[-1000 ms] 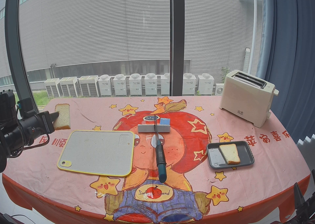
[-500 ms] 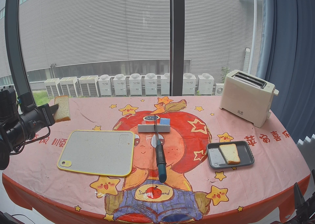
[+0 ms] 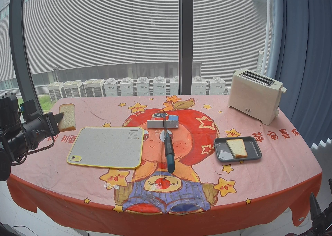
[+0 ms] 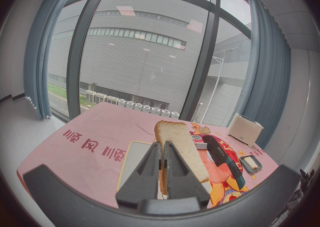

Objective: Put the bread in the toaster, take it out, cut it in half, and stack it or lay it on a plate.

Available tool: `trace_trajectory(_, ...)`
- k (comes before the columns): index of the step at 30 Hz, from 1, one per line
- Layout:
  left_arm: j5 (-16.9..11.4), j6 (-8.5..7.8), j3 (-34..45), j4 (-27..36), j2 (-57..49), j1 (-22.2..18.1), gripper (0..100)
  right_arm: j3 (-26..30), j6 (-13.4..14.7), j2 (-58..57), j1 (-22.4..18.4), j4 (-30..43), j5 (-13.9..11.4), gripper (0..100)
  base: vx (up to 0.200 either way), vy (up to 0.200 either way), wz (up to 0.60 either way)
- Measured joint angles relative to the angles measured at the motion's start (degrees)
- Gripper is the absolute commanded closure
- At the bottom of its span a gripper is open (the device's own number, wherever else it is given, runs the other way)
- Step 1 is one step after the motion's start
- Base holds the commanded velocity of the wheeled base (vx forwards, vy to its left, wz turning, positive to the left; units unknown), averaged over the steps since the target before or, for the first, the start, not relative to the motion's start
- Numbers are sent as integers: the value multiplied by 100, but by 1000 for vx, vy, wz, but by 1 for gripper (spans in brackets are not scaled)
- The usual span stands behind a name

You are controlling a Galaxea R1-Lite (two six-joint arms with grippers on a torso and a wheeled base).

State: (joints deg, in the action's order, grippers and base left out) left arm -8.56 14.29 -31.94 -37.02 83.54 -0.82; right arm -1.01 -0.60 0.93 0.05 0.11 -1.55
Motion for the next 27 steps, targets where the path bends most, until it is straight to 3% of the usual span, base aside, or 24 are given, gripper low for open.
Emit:
trace_trajectory(7,-9,-6,79,-345,6,5,100,0,-2,0,5,-1,-1,0,0,0,0)
trace_trajectory(27,38,62,55,-362,0,-55,100,0,2,0,0,-1,0,0,0,-10,0)
